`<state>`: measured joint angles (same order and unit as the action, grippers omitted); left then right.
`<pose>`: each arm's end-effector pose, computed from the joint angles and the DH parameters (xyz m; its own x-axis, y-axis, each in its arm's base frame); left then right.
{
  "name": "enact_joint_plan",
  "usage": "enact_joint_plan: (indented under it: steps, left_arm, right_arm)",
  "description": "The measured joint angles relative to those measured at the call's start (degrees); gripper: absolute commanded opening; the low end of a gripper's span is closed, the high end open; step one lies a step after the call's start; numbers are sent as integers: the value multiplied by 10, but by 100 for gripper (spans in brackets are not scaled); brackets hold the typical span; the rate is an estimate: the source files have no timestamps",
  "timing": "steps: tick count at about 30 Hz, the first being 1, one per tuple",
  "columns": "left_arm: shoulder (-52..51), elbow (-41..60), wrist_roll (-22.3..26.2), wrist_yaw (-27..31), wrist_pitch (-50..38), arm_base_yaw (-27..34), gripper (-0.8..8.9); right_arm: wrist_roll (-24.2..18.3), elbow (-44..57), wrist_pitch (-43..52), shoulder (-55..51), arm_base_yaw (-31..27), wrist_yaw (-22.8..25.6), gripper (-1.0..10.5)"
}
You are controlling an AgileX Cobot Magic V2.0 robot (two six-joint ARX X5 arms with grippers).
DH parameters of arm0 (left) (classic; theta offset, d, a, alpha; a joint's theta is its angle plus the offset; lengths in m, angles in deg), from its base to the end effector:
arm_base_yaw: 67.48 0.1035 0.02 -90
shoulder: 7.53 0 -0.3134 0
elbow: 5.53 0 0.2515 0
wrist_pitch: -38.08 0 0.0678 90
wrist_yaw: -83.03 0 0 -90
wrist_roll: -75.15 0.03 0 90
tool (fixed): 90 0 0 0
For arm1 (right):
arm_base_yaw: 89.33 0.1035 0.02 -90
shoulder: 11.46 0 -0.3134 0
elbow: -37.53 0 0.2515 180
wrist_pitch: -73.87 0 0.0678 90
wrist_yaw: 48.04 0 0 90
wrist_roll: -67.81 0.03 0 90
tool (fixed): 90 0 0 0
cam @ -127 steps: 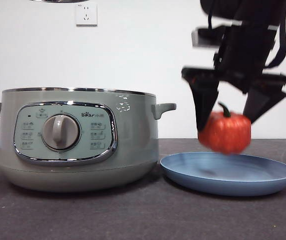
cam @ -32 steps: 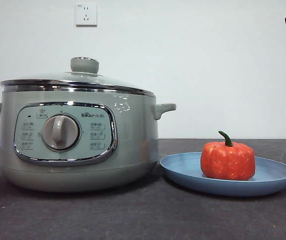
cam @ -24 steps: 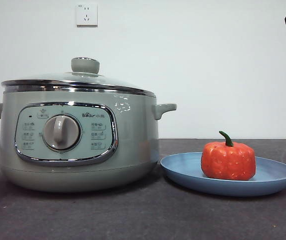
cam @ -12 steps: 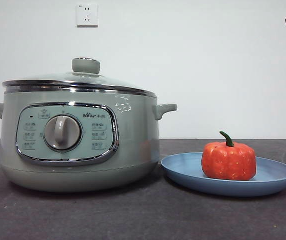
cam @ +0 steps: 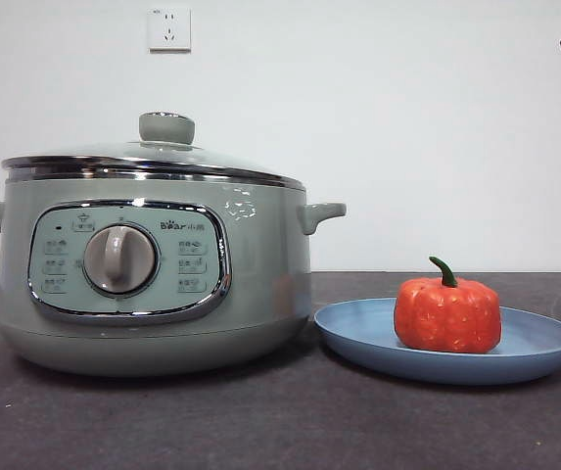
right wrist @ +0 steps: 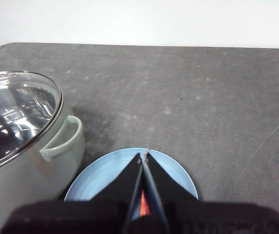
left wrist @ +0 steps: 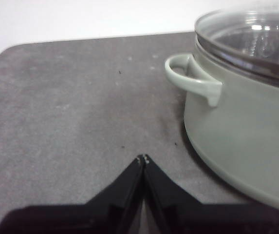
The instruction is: Take the pumpkin out from the steamer,put the pumpkin in the blue plate,close the lid
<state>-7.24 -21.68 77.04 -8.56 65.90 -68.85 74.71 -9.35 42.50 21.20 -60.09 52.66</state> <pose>0.0442 -0.0019 0.1536 0.9770 -0.0511 -0.2071 0.0578 0.9980 0.0265 0.0838 0.0405 0.3057 0.9100 0.2966 -0.2897 -0.2919 0.9545 0.0604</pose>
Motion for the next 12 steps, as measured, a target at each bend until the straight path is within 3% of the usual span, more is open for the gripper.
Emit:
enact_joint_plan:
  steps: [12]
  left_arm:
    - [0, 0, -5, -1, 0, 0, -3]
  right_arm:
    - [0, 0, 0, 0, 0, 0, -17]
